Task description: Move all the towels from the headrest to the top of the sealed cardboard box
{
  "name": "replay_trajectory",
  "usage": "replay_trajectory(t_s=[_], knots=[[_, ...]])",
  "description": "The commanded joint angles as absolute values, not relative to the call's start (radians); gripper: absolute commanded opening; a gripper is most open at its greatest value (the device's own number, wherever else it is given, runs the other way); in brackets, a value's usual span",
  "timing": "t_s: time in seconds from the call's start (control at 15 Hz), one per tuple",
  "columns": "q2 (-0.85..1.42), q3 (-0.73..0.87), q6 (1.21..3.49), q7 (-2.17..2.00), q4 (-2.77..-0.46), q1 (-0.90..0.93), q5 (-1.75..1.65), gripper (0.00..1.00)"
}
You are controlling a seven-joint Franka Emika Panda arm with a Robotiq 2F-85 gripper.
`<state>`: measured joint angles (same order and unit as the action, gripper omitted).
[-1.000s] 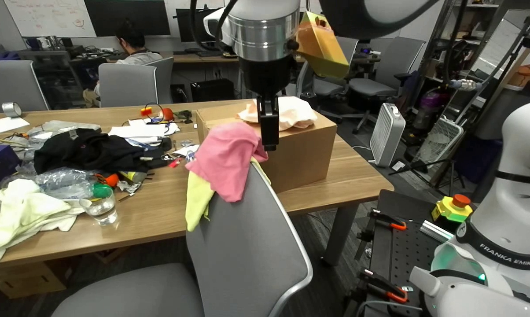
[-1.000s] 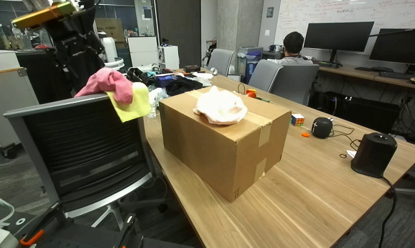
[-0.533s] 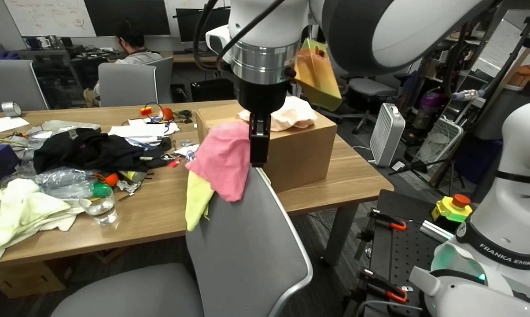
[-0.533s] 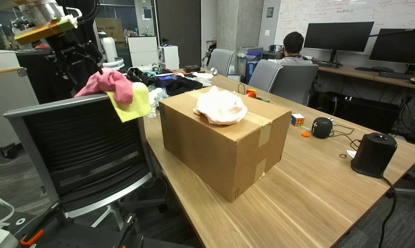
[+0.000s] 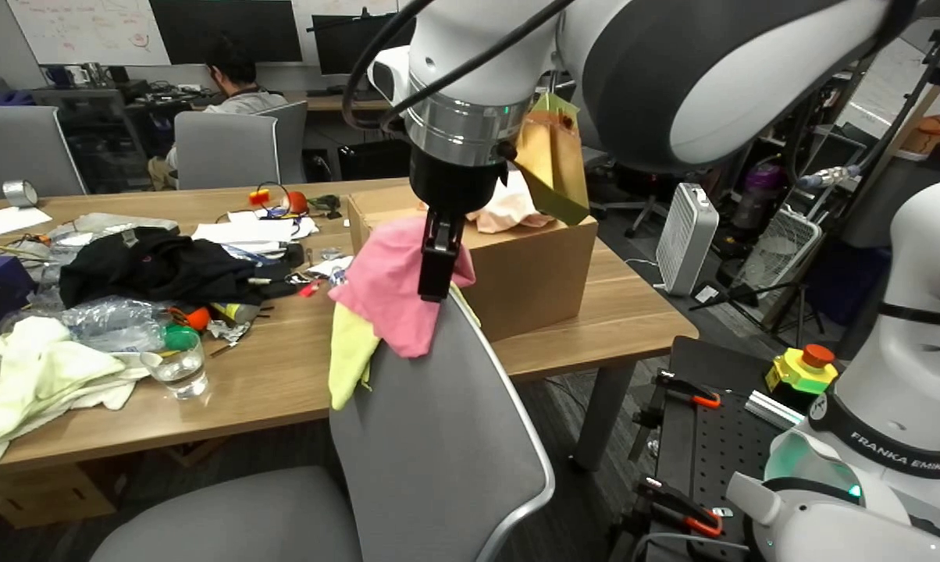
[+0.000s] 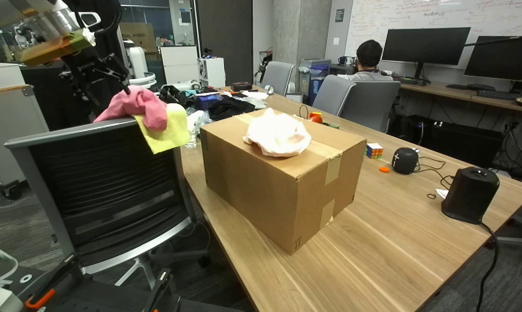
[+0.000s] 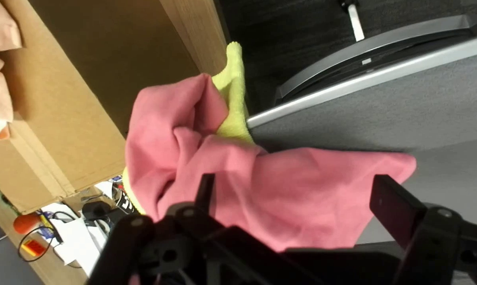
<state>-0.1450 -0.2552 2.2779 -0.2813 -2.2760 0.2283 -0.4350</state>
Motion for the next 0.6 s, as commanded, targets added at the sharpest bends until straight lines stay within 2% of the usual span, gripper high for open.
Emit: replay_trajectory(t_s=[0.0, 0.53], knots=[[-0.172, -0.274, 2.369, -0.399, -2.315, 0.202, -0.541, 1.00], [-0.151, -0.277, 2.404, -0.575, -2.354, 0.194, -0.748, 1.00]])
